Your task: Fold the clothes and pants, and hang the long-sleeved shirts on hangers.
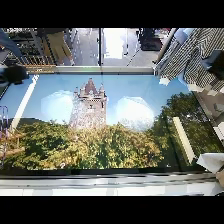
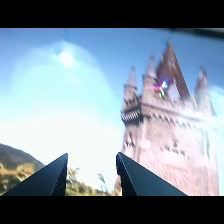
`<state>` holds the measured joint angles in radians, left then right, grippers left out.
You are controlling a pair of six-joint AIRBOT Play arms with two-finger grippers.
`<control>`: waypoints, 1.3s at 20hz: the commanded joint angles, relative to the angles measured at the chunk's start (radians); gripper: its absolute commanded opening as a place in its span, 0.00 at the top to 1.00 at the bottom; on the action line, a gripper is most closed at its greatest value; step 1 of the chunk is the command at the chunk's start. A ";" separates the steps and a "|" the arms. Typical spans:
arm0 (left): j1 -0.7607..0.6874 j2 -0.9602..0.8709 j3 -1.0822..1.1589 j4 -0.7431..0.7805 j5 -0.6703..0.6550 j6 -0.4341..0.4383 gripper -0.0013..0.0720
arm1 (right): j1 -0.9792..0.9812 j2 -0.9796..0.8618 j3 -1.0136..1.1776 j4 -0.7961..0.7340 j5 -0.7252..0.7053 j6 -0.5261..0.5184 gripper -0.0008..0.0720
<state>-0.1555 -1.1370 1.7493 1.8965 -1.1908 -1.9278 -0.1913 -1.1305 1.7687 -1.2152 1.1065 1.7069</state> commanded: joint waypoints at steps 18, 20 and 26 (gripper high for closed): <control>0.002 0.033 0.000 0.082 0.036 -0.062 0.57 | 0.140 -0.012 -0.021 0.032 -0.019 -0.018 0.56; 0.002 0.033 0.000 0.082 0.036 -0.062 0.57 | 0.140 -0.012 -0.021 0.032 -0.019 -0.018 0.56; 0.002 0.033 0.000 0.082 0.036 -0.062 0.57 | 0.140 -0.013 -0.022 0.032 -0.019 -0.018 0.56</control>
<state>-0.1547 -1.1049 1.7493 1.9785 -1.1549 -1.9903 -0.0521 -1.1431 1.7473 -1.1831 1.0870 1.6890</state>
